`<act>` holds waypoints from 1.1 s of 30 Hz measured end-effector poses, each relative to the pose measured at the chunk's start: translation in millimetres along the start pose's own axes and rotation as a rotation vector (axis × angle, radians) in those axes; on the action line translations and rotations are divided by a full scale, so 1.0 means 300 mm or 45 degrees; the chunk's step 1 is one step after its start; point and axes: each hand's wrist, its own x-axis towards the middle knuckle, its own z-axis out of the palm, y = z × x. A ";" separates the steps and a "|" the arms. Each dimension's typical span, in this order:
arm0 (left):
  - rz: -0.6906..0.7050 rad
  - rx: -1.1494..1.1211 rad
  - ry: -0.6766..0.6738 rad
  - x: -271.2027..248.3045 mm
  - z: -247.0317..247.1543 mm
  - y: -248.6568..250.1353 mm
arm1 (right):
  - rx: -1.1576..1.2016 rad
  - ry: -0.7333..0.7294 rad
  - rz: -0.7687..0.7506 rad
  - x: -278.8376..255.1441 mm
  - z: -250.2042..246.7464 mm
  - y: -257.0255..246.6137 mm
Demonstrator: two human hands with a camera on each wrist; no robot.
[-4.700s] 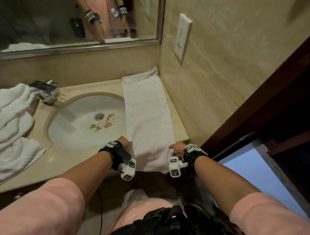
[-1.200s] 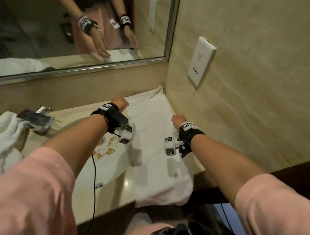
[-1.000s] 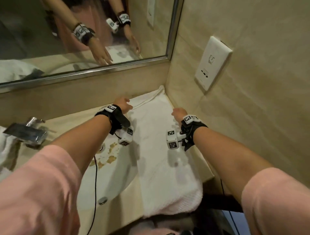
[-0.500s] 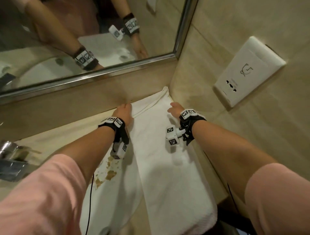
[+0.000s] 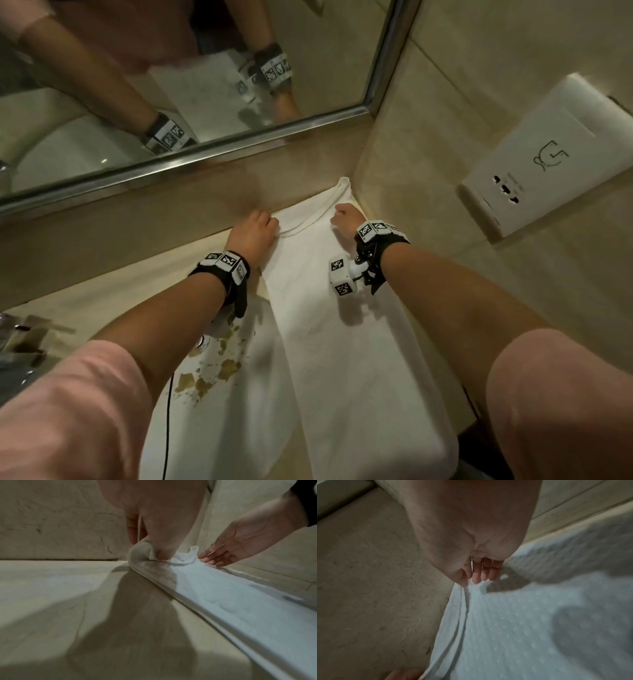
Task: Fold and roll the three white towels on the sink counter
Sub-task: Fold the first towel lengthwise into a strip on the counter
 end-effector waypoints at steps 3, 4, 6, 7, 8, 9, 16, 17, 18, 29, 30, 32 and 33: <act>-0.203 -0.181 0.072 0.020 -0.041 -0.007 | 0.116 -0.008 -0.060 -0.044 -0.012 -0.059; -0.300 -0.244 0.094 0.025 -0.048 -0.009 | 0.182 -0.014 -0.093 -0.067 -0.018 -0.080; -0.430 -0.314 0.138 0.019 -0.054 -0.003 | 0.361 -0.060 -0.120 -0.101 -0.030 -0.111; -0.460 -0.342 0.161 0.009 -0.057 0.005 | 0.424 -0.065 -0.115 -0.111 -0.034 -0.120; -0.474 -0.370 0.189 0.002 -0.058 0.012 | 0.453 -0.074 -0.113 -0.125 -0.039 -0.130; -0.478 -0.404 0.200 -0.004 -0.061 0.015 | 0.452 -0.084 -0.109 -0.139 -0.042 -0.142; -0.090 -0.501 0.172 -0.022 -0.004 -0.010 | 0.626 -0.158 0.048 -0.156 -0.025 -0.164; -0.113 -0.503 0.144 -0.020 0.017 -0.021 | 0.643 -0.152 0.068 -0.156 -0.024 -0.161; -0.149 -0.519 0.117 -0.017 0.034 -0.029 | 0.645 -0.133 0.069 -0.155 -0.025 -0.159; -0.333 -0.734 -0.006 0.013 -0.026 0.018 | 0.444 -0.081 0.057 -0.239 -0.074 -0.067; -0.353 -0.750 -0.033 0.011 -0.029 0.020 | 0.477 -0.074 0.082 -0.256 -0.078 -0.056; -0.376 -0.751 -0.116 0.004 -0.040 0.031 | 0.478 -0.074 0.120 -0.290 -0.085 -0.041; -0.387 -0.734 -0.150 -0.001 -0.044 0.038 | 0.447 -0.082 0.149 -0.310 -0.090 -0.036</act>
